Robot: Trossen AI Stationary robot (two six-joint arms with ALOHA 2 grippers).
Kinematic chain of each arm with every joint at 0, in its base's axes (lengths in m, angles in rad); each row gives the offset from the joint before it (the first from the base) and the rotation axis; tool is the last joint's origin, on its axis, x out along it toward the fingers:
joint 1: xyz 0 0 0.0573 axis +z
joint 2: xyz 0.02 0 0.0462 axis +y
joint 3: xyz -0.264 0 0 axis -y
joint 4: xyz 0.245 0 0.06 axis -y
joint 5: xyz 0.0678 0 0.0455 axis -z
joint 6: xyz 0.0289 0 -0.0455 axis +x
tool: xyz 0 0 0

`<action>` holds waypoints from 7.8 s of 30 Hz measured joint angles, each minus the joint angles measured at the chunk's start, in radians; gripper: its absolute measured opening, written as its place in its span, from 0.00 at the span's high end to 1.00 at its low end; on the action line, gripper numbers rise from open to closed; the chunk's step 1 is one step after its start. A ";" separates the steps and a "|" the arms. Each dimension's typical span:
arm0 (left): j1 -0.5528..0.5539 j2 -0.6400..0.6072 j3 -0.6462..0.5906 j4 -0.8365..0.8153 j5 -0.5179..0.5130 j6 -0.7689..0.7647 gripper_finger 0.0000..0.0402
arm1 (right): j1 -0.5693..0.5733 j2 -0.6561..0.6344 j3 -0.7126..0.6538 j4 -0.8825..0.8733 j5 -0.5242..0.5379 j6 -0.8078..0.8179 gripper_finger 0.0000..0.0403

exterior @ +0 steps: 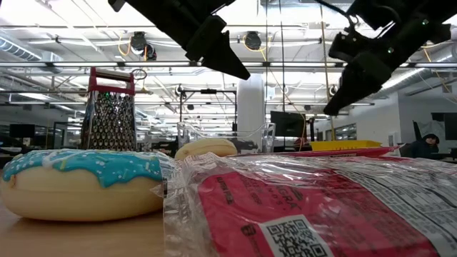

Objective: Pick & Place Food Item
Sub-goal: Put the brown food coloring bottle into the black bin, then put the light blue donut into the yellow bin

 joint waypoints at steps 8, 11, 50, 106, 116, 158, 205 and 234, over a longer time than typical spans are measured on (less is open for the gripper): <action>0.000 0.000 0.000 0.002 0.000 0.000 0.78 | -0.222 -0.102 0.000 -0.165 0.126 -0.004 0.84; 0.000 0.000 0.000 0.003 0.000 0.000 0.78 | -0.328 -0.103 0.000 -0.177 0.127 -0.013 0.83; 0.000 0.000 0.000 0.004 0.000 -0.068 0.78 | -0.840 -0.020 -0.161 0.143 -0.063 -0.037 0.55; -0.101 0.158 -0.001 -0.287 0.201 -0.470 0.43 | -0.166 -0.023 -0.162 0.660 -0.557 0.042 0.57; -0.101 0.158 -0.001 -0.287 0.201 -0.469 0.62 | -0.152 -0.023 -0.162 0.660 -0.557 0.042 0.60; 0.123 -0.157 0.001 -0.242 -0.173 0.127 0.95 | -0.152 -0.023 -0.162 0.626 -0.557 0.038 0.60; 0.209 0.013 0.000 0.025 0.088 0.415 0.92 | -0.153 -0.015 -0.191 0.611 -0.423 -0.045 0.60; -0.065 0.013 0.000 0.044 -0.323 0.665 0.91 | -0.148 0.444 0.038 1.117 -0.603 0.489 0.28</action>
